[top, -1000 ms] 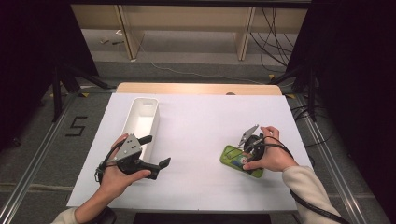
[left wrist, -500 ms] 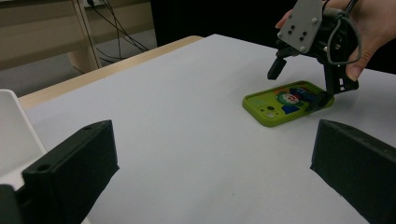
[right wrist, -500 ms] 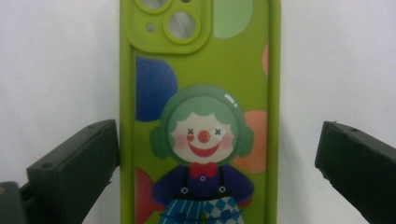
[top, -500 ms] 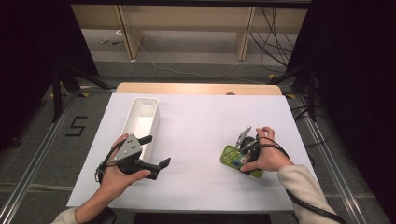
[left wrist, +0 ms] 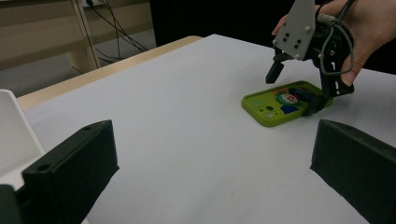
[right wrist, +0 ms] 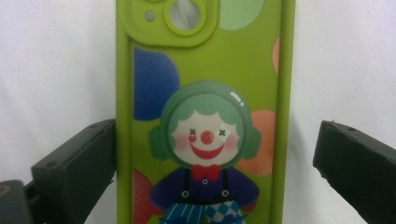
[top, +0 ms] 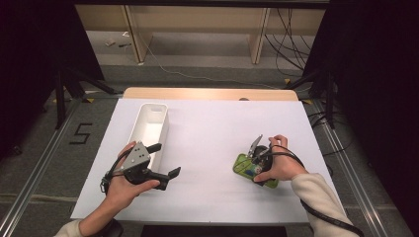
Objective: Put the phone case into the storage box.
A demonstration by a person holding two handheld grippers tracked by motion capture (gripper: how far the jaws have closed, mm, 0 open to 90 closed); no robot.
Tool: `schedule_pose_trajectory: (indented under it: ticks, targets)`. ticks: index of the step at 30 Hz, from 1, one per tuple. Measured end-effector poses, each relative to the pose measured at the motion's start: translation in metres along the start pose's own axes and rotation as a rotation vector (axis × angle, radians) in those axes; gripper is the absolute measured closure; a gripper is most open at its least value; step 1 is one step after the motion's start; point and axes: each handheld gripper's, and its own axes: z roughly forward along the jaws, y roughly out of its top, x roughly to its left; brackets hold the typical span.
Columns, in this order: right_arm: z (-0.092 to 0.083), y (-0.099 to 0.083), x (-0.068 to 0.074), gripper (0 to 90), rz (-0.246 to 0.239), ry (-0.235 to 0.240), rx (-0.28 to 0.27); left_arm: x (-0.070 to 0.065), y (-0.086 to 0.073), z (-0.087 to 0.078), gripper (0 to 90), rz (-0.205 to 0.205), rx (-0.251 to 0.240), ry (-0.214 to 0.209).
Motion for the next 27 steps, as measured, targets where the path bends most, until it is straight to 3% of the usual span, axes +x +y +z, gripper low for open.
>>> schedule_pose_trajectory:
  ticks: [27]
  targets:
    - [0.0017, 0.0076, -0.0029, 4.3, -0.027, 0.036, 0.057, -0.0003, -0.0001, 0.0001, 0.0, 0.0, 0.0, -0.002]
